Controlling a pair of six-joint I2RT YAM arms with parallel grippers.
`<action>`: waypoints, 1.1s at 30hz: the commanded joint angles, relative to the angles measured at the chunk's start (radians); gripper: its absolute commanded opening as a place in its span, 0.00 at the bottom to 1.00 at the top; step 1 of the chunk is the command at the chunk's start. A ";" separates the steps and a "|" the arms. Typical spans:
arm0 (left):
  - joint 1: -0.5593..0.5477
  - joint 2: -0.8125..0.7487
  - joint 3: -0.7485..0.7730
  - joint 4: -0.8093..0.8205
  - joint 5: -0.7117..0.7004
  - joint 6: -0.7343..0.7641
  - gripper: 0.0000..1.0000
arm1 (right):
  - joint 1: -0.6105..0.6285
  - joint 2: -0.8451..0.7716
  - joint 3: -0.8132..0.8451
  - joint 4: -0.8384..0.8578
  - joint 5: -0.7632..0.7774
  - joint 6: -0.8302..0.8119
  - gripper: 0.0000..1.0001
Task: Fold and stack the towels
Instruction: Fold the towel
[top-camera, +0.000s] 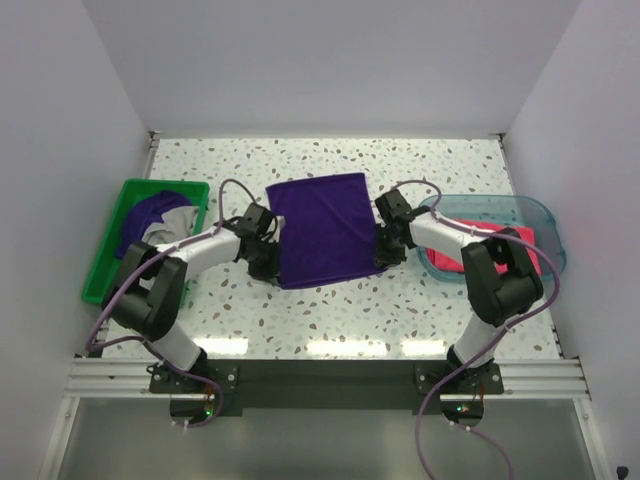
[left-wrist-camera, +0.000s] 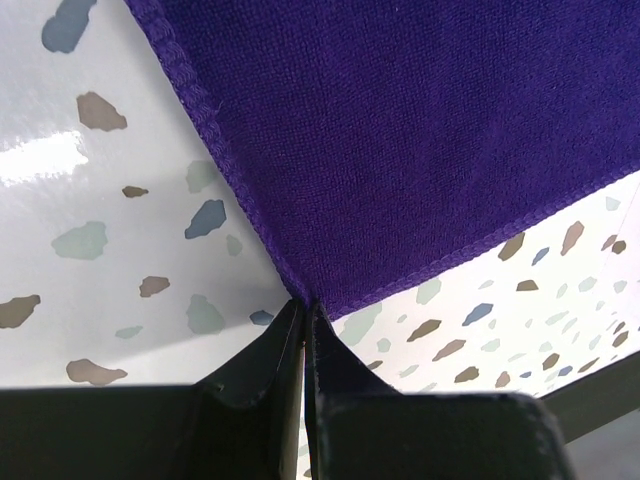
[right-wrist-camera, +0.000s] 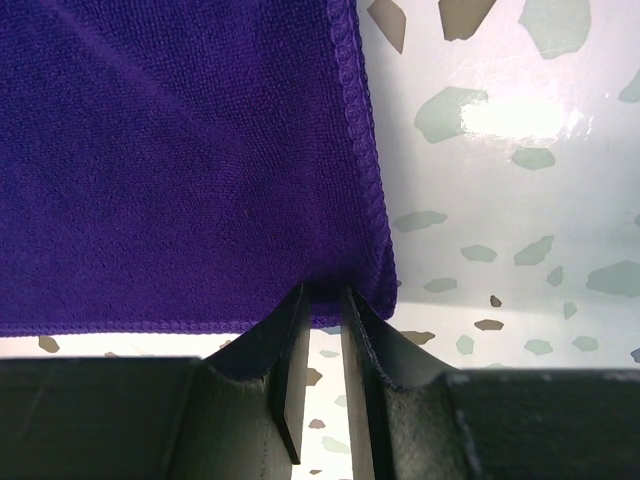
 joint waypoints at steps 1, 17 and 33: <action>-0.004 -0.046 -0.015 -0.011 -0.006 0.025 0.07 | 0.001 0.019 -0.048 0.005 0.046 0.007 0.23; -0.006 -0.120 0.092 -0.111 -0.014 0.036 0.08 | 0.001 0.028 -0.028 -0.005 0.069 0.001 0.24; -0.013 -0.062 -0.052 -0.028 0.057 0.050 0.16 | 0.001 0.043 -0.005 -0.022 0.093 0.007 0.24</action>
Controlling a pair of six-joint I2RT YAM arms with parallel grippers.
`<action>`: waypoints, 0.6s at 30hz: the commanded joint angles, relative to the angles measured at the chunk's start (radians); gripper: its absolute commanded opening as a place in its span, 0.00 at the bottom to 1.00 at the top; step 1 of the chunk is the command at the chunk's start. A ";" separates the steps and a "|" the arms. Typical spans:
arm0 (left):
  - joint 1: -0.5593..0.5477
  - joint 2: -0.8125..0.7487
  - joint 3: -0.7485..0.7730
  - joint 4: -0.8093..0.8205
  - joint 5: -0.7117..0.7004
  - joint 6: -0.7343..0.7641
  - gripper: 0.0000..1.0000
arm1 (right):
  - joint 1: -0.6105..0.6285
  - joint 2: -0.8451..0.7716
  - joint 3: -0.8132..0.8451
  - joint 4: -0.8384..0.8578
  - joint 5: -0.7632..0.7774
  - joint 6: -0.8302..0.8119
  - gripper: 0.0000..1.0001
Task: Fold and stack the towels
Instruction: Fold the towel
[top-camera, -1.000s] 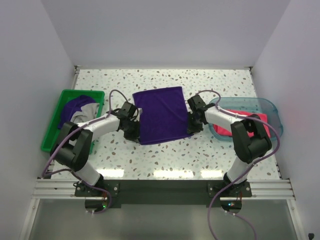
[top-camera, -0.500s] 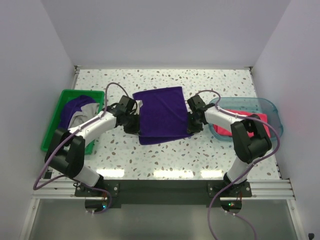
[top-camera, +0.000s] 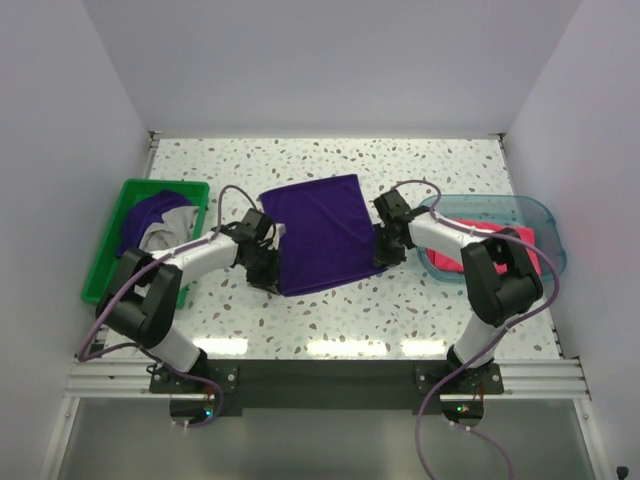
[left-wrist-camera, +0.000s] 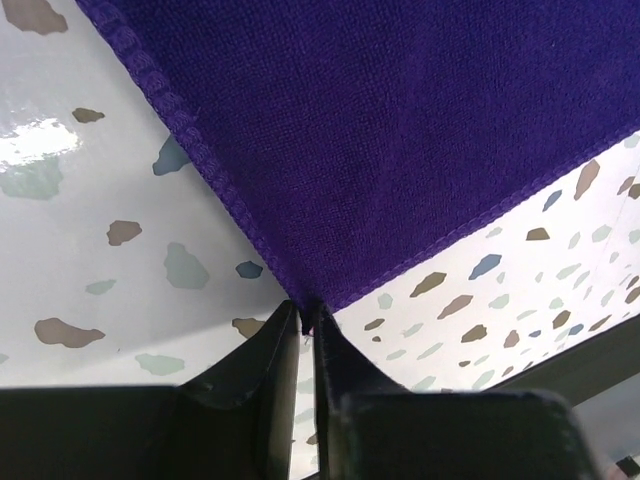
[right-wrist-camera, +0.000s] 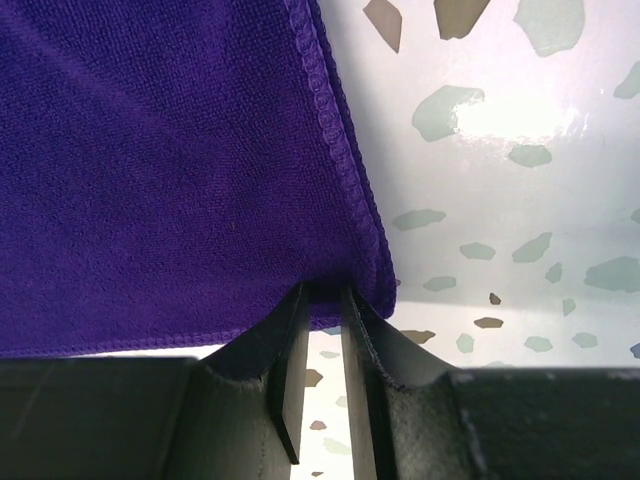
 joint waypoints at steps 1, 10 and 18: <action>-0.004 -0.016 -0.003 0.012 0.022 0.022 0.23 | -0.001 0.036 0.009 -0.025 0.078 -0.008 0.25; -0.004 -0.134 0.085 -0.100 -0.004 0.026 0.55 | 0.016 -0.043 0.108 -0.120 0.074 -0.060 0.27; -0.010 -0.160 0.190 -0.137 -0.002 0.029 0.65 | 0.025 -0.062 0.158 -0.143 0.065 -0.063 0.26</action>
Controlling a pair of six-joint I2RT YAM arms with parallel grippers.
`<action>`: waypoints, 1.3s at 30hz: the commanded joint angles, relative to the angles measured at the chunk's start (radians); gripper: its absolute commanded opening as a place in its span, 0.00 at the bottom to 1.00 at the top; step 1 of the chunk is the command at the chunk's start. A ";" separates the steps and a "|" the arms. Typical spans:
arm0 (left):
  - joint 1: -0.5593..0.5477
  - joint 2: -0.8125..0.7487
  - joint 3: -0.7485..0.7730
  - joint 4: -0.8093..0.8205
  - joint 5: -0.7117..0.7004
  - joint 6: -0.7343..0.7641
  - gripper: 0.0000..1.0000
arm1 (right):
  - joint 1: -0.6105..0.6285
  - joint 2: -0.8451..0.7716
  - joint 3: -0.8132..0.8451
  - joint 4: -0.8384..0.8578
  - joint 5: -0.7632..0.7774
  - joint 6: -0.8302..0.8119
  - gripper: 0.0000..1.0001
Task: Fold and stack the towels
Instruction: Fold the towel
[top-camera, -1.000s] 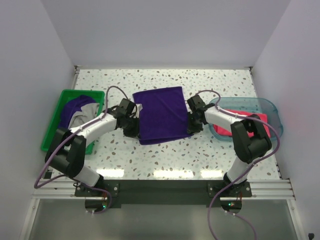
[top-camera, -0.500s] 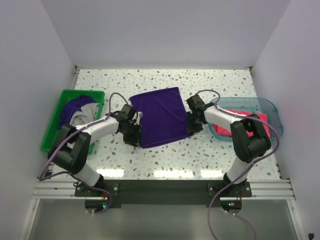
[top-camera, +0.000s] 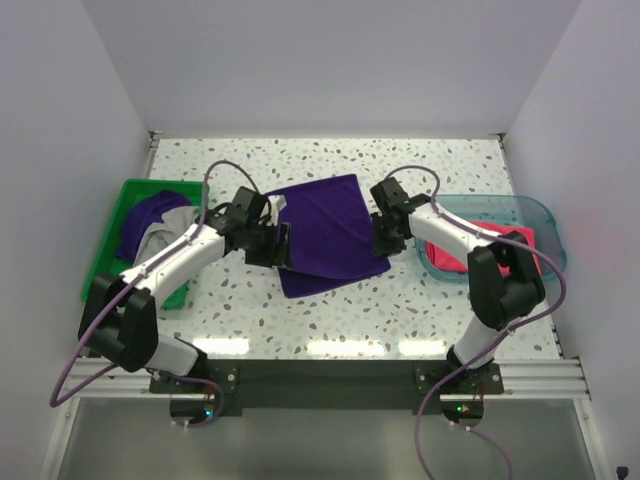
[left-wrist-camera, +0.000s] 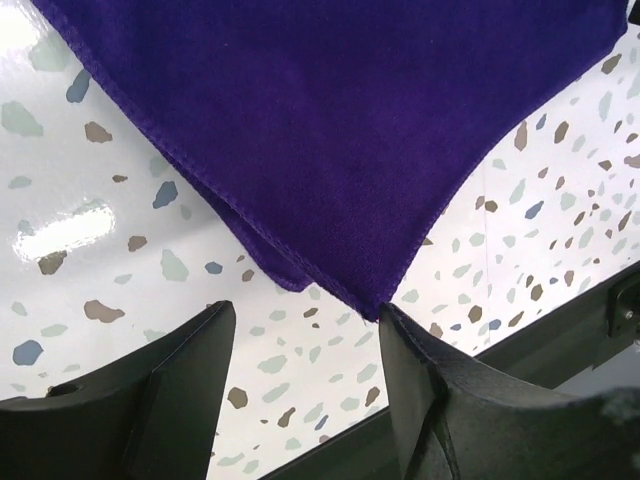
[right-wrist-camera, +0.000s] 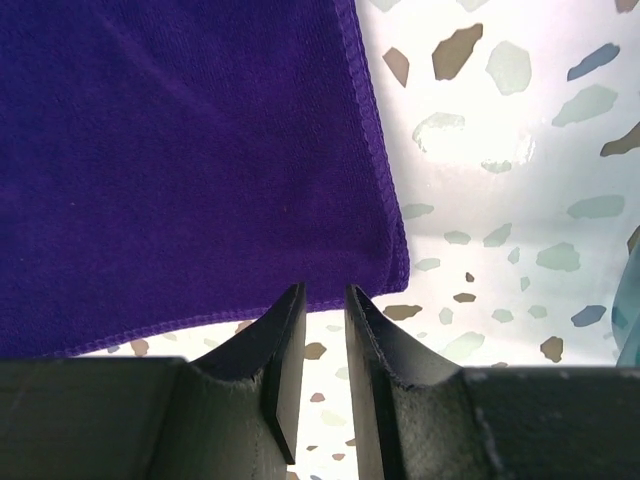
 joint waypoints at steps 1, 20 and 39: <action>-0.009 -0.014 0.048 -0.043 0.017 0.016 0.64 | 0.003 -0.033 0.039 -0.023 0.007 -0.014 0.26; -0.020 -0.096 -0.187 -0.008 0.057 -0.004 0.63 | 0.003 -0.042 -0.030 0.032 -0.006 -0.019 0.23; -0.073 0.220 0.011 0.123 0.069 0.051 0.44 | 0.003 0.061 -0.059 0.103 0.032 -0.008 0.15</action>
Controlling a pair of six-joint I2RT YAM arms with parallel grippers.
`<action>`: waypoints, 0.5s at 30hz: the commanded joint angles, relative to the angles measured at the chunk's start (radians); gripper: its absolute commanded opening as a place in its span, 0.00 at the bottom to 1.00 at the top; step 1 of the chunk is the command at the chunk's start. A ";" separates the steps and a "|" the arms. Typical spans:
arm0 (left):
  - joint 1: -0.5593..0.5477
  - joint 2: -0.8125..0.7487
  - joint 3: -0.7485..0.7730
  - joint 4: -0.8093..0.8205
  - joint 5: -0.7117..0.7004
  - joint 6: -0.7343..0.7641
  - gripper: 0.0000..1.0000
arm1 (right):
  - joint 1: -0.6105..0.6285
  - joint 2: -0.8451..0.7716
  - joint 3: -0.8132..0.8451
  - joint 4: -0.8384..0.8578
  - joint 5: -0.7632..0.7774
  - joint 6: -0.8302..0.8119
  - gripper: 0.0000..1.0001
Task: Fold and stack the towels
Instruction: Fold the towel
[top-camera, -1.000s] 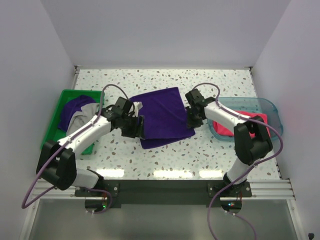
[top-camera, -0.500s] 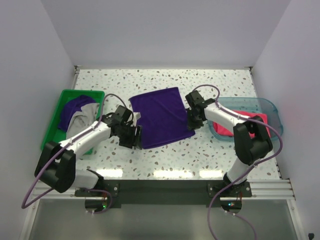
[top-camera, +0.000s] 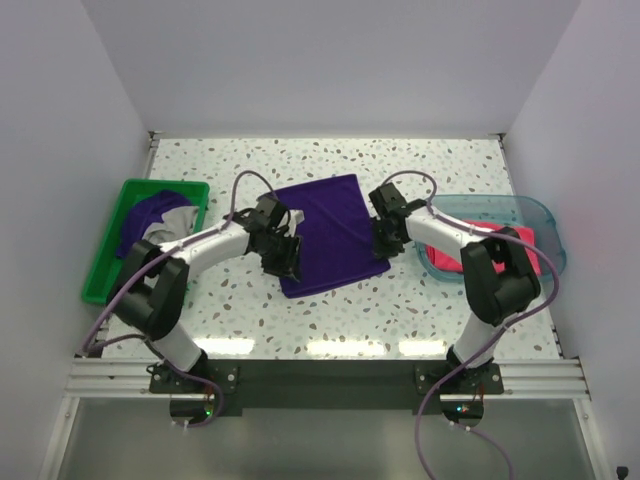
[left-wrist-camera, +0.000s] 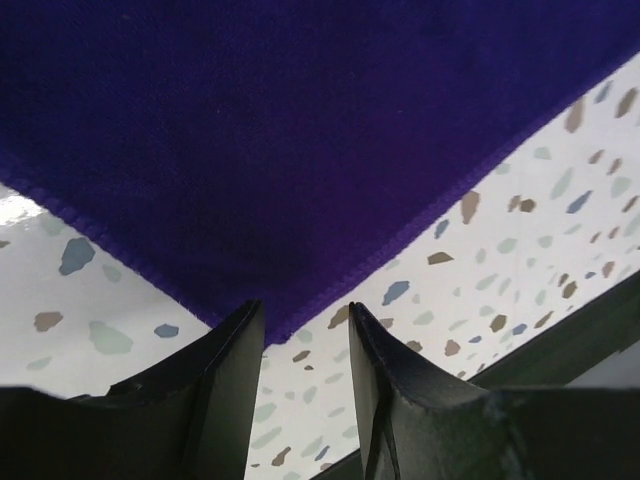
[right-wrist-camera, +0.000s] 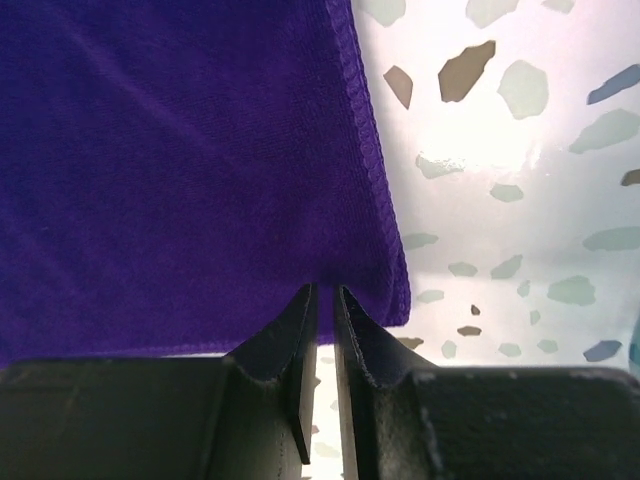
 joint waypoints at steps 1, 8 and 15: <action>-0.018 0.058 -0.018 0.034 0.007 0.043 0.44 | 0.002 0.044 -0.032 0.025 0.033 0.001 0.15; -0.019 0.055 -0.151 -0.026 -0.052 0.054 0.40 | 0.005 0.039 -0.096 -0.053 0.021 0.020 0.16; -0.019 -0.093 -0.320 -0.126 -0.066 0.029 0.39 | 0.109 -0.077 -0.223 -0.179 -0.047 0.034 0.18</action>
